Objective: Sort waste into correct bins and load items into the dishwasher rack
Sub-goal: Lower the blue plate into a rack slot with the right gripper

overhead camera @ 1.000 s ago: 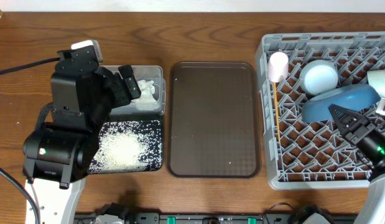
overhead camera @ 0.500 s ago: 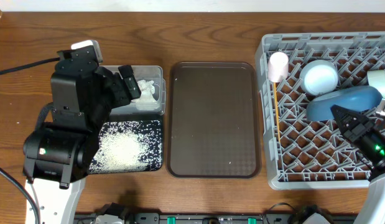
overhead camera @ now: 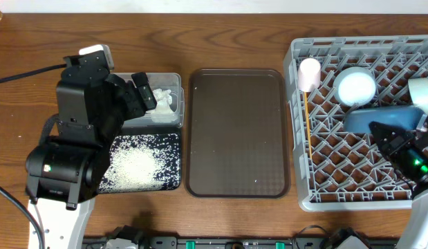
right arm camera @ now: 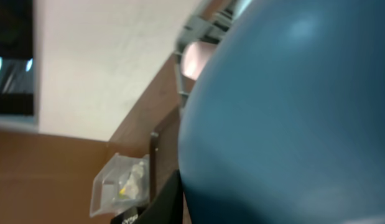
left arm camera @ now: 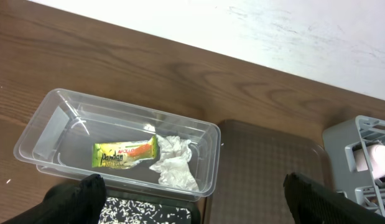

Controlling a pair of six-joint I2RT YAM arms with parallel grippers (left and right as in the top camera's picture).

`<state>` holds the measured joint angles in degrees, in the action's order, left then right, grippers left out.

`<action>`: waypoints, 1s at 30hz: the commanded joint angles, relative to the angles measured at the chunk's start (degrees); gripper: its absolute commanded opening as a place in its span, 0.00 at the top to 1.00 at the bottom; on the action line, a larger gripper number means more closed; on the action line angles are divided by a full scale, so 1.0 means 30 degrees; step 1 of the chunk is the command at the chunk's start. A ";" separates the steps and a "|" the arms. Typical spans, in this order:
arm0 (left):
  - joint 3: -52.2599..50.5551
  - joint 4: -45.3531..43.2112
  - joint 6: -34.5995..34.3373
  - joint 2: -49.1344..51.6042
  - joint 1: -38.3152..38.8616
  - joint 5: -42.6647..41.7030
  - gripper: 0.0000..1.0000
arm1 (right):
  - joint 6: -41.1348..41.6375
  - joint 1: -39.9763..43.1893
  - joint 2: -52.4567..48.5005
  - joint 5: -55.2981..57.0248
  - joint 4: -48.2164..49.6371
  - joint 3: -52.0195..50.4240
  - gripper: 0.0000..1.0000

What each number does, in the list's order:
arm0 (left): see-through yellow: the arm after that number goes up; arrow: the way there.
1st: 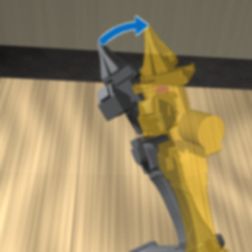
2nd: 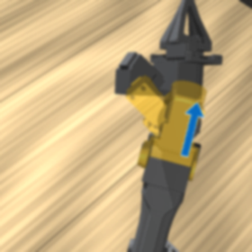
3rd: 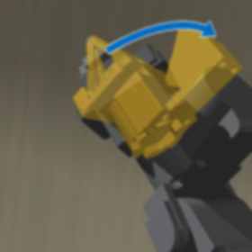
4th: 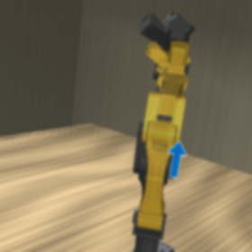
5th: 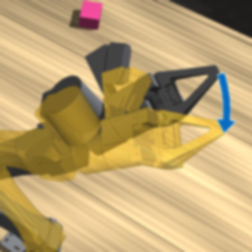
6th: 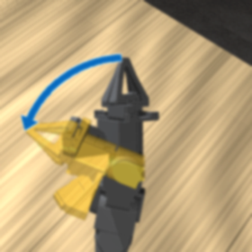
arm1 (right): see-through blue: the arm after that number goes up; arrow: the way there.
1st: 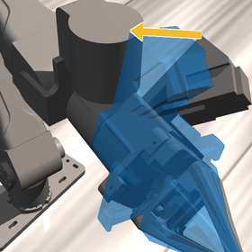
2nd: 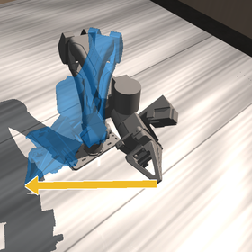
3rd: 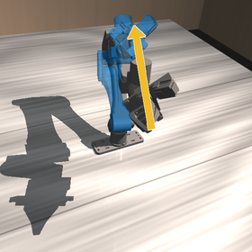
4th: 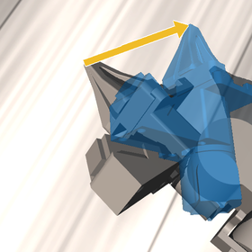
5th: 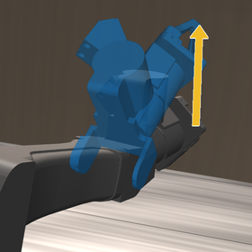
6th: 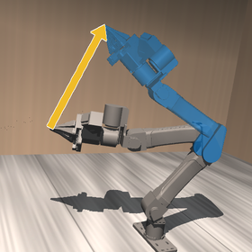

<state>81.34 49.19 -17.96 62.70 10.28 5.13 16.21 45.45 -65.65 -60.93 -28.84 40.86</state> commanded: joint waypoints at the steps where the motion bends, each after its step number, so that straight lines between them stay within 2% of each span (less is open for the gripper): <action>1: 0.0342 0.0036 0.0182 0.0073 -0.0080 0.0240 0.06 | 0.0102 -0.0029 -0.0342 0.1166 -0.0313 0.0036 0.88; 5: 0.0342 0.0036 0.0182 0.0073 -0.0080 0.0240 0.06 | 0.1661 -0.0029 -0.0335 0.0933 -0.0313 0.0036 0.85; 11: 0.0342 0.0036 0.0182 0.0073 -0.0080 0.0240 0.06 | 0.3279 -0.0029 -0.0335 0.0729 -0.0707 0.0036 0.64; 16: 0.0342 0.0036 0.0182 0.0073 -0.0080 0.0240 0.06 | 0.3912 -0.0029 -0.0335 0.0721 -0.1690 0.0036 0.55; 19: 0.0342 0.0036 0.0182 0.0073 -0.0080 0.0240 0.06 | 0.4473 -0.0029 -0.0335 0.0525 -0.2113 0.0036 0.54; 22: 0.0342 0.0036 0.0182 0.0073 -0.0080 0.0240 0.06 | 0.4612 -0.0029 -0.0335 -0.0437 -0.2259 0.0036 0.51; 30: 0.0342 0.0036 0.0182 0.0073 -0.0080 0.0240 0.06 | 0.5464 -0.0029 -0.0335 -0.3330 -0.2601 0.0036 0.36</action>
<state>81.34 49.19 -17.96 62.70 10.28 5.10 30.76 45.54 -66.74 -64.95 -35.75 40.84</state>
